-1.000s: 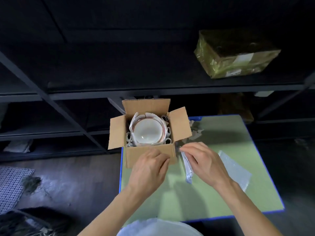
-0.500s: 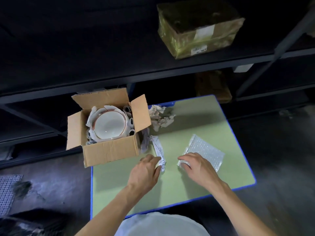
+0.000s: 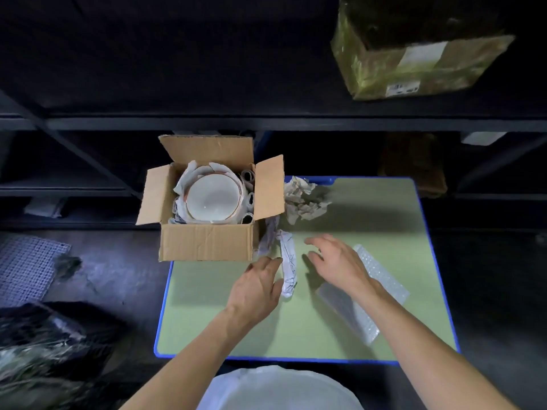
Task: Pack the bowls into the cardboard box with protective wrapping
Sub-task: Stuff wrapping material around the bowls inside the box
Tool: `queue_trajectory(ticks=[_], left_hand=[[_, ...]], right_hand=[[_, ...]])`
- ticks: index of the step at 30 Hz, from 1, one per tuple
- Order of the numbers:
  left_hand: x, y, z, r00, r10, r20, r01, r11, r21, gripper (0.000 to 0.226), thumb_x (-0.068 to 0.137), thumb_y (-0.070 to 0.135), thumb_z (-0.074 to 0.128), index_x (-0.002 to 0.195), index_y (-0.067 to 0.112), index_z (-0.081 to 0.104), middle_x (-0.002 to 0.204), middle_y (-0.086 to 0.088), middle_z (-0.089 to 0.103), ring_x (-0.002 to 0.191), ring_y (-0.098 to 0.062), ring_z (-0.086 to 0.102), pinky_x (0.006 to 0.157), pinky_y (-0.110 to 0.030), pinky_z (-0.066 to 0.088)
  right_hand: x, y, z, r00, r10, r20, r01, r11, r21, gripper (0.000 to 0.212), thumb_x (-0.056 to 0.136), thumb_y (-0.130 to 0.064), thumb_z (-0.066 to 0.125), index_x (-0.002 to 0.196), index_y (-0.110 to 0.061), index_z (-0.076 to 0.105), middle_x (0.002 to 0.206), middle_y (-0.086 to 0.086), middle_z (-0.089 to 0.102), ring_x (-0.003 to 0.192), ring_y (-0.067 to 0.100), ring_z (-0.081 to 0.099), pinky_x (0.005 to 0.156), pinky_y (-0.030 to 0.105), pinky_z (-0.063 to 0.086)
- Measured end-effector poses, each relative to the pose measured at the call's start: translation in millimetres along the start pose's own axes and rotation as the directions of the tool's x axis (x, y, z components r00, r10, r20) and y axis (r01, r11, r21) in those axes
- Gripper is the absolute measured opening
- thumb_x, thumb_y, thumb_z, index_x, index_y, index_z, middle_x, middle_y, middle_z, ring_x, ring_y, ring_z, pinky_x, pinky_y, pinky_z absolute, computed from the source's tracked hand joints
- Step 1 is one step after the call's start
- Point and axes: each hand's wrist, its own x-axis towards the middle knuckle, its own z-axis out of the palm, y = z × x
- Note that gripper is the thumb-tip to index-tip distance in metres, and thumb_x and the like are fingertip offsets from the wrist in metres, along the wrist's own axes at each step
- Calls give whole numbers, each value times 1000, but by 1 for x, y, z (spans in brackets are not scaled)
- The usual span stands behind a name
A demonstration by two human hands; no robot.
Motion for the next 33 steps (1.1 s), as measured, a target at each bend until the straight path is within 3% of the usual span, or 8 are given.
queue_trajectory(ticks=[4, 8, 11, 17, 23, 27, 30, 33], left_hand=[[4, 0, -1, 1000, -27, 13, 27, 999, -20, 44, 102, 30, 44, 145, 21, 41, 141, -5, 45, 111, -32, 58, 90, -42, 48], [6, 1, -1, 999, -39, 17, 39, 999, -38, 46, 102, 31, 43, 147, 23, 39, 144, -3, 41, 110, -32, 59, 89, -42, 49], [5, 1, -1, 999, -43, 14, 43, 998, -44, 46, 102, 31, 43, 148, 24, 39, 146, -2, 41, 110, -32, 58, 89, -41, 48], [7, 4, 0, 1000, 7, 2, -7, 997, -74, 45, 102, 30, 43, 146, 23, 42, 140, -1, 47, 121, -26, 52, 95, -39, 46], [17, 24, -6, 989, 130, -64, -138, 982, -127, 47, 101, 29, 47, 148, 23, 41, 134, -2, 53, 121, -23, 51, 97, -34, 43], [18, 45, -19, 967, 206, -153, -231, 959, -163, 57, 99, 27, 51, 152, 32, 31, 127, 3, 51, 100, -21, 57, 76, -26, 40], [17, 55, -35, 931, 295, -214, -333, 927, -171, 41, 99, 19, 52, 140, 26, 49, 125, 3, 52, 103, -20, 60, 82, -28, 47], [11, 58, -54, 916, 290, -276, -350, 916, -199, 33, 100, 17, 53, 132, 22, 58, 118, 2, 59, 99, -19, 63, 83, -38, 51]], right_hand=[[37, 4, -20, 997, -34, -67, 24, 989, -146, 47, 95, -24, 56, 141, -21, 50, 132, 5, 55, 120, 28, 52, 91, 44, 51], [73, 9, -30, 999, -40, -32, 29, 959, -283, 65, 89, -18, 60, 150, -21, 38, 148, 7, 43, 128, 32, 40, 86, 47, 55], [81, 13, -20, 998, 31, 48, -13, 946, -324, 51, 93, -28, 57, 143, -27, 45, 143, 5, 46, 126, 33, 39, 85, 46, 55], [39, 23, 8, 999, -4, -52, -14, 941, -338, 27, 91, -34, 59, 116, -24, 62, 105, 5, 54, 98, 27, 52, 67, 38, 52], [4, 25, -6, 998, 29, 46, -28, 999, -22, 42, 96, -37, 57, 134, -20, 56, 109, 0, 62, 107, 22, 56, 87, 33, 45], [-21, 10, -36, 998, -66, -18, 67, 992, 111, 39, 94, -42, 60, 130, -27, 53, 99, -11, 60, 89, 8, 52, 80, 26, 44], [-33, -7, -58, 991, -132, -36, 135, 982, 132, 28, 96, -46, 57, 117, -30, 49, 79, -13, 51, 73, 5, 47, 67, 27, 41], [-36, -24, -75, 979, -186, -81, 196, 970, 145, 27, 97, -49, 56, 114, -28, 54, 80, -11, 51, 76, 5, 49, 67, 25, 41]])
